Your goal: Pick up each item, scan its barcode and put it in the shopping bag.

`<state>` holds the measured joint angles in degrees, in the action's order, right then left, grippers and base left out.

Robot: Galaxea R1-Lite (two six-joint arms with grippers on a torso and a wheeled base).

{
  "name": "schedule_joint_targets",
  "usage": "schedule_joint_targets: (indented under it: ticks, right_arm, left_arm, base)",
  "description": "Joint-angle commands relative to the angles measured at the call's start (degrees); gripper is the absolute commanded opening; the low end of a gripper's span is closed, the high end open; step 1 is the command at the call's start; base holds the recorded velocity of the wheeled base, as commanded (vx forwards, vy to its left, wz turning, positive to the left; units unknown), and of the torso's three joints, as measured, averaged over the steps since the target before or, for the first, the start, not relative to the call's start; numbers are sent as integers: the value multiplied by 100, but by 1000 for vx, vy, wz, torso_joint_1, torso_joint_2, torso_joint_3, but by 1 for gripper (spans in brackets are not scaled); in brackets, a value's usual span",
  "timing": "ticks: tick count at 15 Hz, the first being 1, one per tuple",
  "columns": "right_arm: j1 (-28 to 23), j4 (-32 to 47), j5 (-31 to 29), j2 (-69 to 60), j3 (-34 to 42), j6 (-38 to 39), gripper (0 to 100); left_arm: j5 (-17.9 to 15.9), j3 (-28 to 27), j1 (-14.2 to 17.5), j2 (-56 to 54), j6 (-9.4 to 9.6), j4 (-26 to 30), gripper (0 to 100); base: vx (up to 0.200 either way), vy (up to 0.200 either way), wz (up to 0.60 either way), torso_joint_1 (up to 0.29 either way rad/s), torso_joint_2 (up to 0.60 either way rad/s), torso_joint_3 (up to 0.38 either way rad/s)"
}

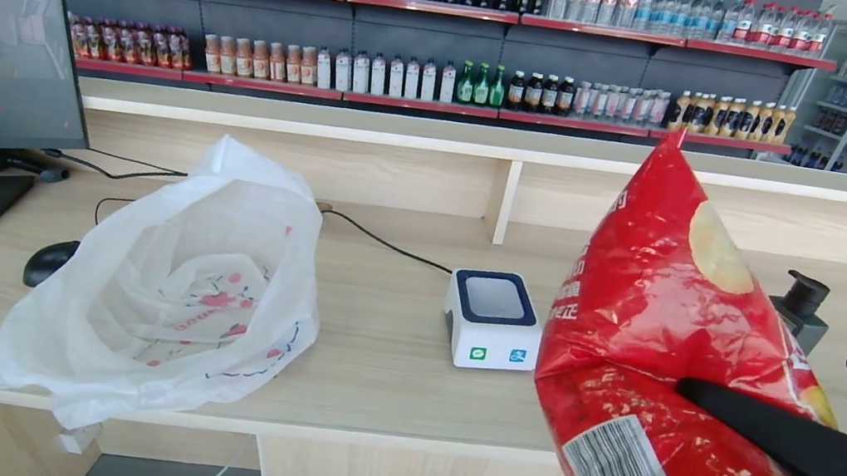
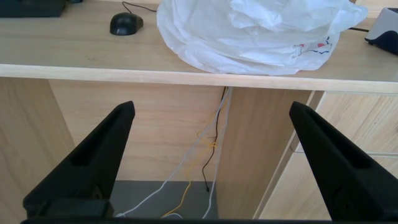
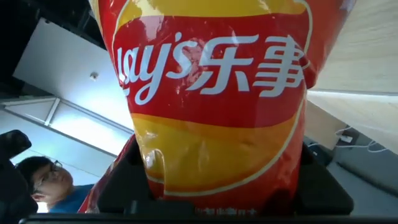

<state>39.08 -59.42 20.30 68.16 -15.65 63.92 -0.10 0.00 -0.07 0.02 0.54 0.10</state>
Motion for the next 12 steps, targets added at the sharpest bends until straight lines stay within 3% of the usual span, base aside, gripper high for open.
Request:
schedule_joint_targets:
  ticks: [1,5,9,12]
  right_arm:
    - [20,-96,9,-31,317,183,0]
    - [-6,-993,9,-285,713,1949,0]
    - [29,-1098,1,101,625,2362,0]
    - [161,-1362,9,391,563,3215,0]
  left_arm:
    - [1,-9,-1,-2,-1,-1,100]
    - [1,-9,-1,-2,-1,-1,100]
    - [1,0,-1,-2,-1,-1,100]
    - [1,0,-1,-2,-1,-1,100]
  base:
    - [0,0,0,0,0,0]
    - [0,0,0,0,0,0]
    - [0,0,0,0,0,0]
    - [0,0,0,0,0,0]
